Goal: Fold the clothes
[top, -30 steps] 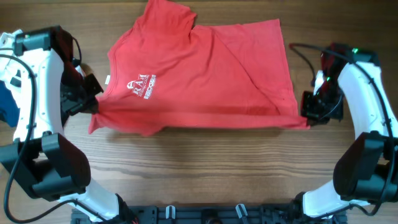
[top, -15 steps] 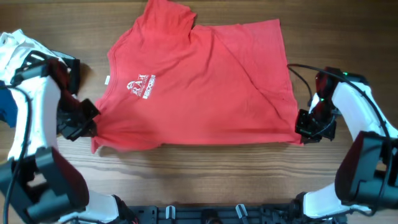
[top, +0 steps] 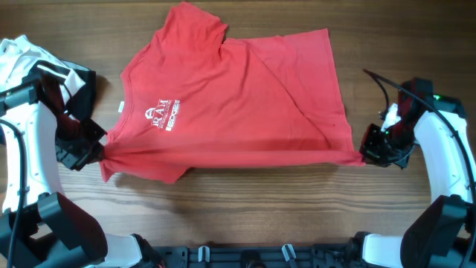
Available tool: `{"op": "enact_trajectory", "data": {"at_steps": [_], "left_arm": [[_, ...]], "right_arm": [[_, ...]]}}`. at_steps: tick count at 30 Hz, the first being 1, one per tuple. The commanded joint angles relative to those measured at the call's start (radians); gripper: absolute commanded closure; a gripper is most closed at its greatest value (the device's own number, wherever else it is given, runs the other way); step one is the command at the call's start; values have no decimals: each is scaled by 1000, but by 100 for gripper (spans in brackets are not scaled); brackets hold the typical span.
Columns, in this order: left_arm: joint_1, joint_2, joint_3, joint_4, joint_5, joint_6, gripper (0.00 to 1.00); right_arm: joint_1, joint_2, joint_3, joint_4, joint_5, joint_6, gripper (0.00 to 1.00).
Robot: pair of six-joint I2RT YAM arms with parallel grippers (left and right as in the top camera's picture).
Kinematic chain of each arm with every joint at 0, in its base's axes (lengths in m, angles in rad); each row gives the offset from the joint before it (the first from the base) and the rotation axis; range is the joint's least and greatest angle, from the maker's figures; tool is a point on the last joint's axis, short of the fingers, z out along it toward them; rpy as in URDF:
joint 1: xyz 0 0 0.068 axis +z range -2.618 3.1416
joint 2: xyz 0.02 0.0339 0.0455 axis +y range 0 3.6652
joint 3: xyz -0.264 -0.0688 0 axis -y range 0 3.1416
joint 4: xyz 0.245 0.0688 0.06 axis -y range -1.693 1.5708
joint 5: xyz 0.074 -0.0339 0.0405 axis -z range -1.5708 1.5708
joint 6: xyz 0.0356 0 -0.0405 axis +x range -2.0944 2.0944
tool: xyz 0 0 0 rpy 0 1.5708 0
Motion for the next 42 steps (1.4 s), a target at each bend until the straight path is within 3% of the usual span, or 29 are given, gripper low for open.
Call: {"op": "enact_trajectory", "data": {"at_steps": [1,8,15,25,37,38,42], "left_arm": [[-43,-14,-5,31,35,-17,96],[-82,-10,-5,198,-10,-38,96],[-83,18,-6,306,-55,-47,96],[-83,145,-6,339,-47,-47,96],[-116,156,-6,388,-28,-47,96],[-122,156,-6,390,-28,-47,96],[-134,156,-6,391,-28,-47,96]], "right_arm": [[76,-18,-5,43,-47,-39,96],[153,-17,-5,238,-26,-7,96],[153,34,-5,301,-7,-14,96],[153,120,-6,365,-8,-51,96],[153,192,-6,448,-8,-65,96],[153,203,-6,451,-8,-66,94],[153,223,-6,470,-7,-66,64]]}}
